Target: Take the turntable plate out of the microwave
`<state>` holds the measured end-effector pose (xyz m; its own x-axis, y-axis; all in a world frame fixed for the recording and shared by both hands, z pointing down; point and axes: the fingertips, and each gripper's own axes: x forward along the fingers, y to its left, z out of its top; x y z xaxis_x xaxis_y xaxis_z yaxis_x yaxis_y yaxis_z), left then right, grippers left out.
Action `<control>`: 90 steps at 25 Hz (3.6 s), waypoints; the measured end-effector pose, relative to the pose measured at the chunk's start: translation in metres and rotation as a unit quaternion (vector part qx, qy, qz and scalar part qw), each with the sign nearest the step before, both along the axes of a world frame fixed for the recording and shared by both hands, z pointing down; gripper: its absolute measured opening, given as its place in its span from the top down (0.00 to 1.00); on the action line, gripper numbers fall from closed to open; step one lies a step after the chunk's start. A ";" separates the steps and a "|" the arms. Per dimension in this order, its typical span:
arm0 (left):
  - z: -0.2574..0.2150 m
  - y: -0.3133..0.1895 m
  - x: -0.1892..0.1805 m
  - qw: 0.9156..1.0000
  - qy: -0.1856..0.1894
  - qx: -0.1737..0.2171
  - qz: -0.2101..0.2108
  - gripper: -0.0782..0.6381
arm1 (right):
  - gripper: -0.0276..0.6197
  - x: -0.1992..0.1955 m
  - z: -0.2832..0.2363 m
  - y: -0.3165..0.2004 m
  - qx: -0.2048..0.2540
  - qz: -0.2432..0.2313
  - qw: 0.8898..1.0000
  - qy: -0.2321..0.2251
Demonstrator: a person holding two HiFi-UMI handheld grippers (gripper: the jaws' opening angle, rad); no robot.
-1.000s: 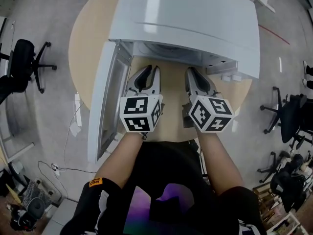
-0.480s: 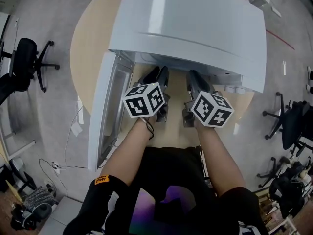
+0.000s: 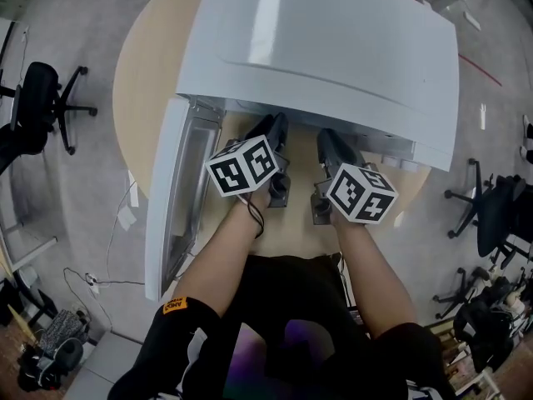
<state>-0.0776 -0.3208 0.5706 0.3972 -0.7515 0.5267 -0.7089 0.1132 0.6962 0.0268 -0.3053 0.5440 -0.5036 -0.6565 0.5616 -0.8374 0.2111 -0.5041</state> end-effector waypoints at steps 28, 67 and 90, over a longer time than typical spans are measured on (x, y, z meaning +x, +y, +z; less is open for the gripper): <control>0.012 -0.002 -0.007 0.986 0.128 -0.048 -0.094 0.77 | 0.93 -0.016 0.022 0.007 -0.026 -0.021 0.999 -0.020; -0.024 -0.013 0.001 0.991 0.121 0.019 -0.056 0.83 | 0.86 -0.036 0.028 -0.034 -0.093 0.098 0.925 -0.355; -0.025 -0.010 -0.016 0.973 0.211 0.013 -0.089 0.65 | 0.87 -0.045 -0.018 -0.046 -0.056 0.085 0.895 -0.435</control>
<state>-0.0932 -0.3305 0.5454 0.4361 -0.8391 0.3251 -0.3294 0.1873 0.9254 -0.0181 -0.3508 0.5259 -0.6805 -0.7291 0.0732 -0.1335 0.0251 -0.9907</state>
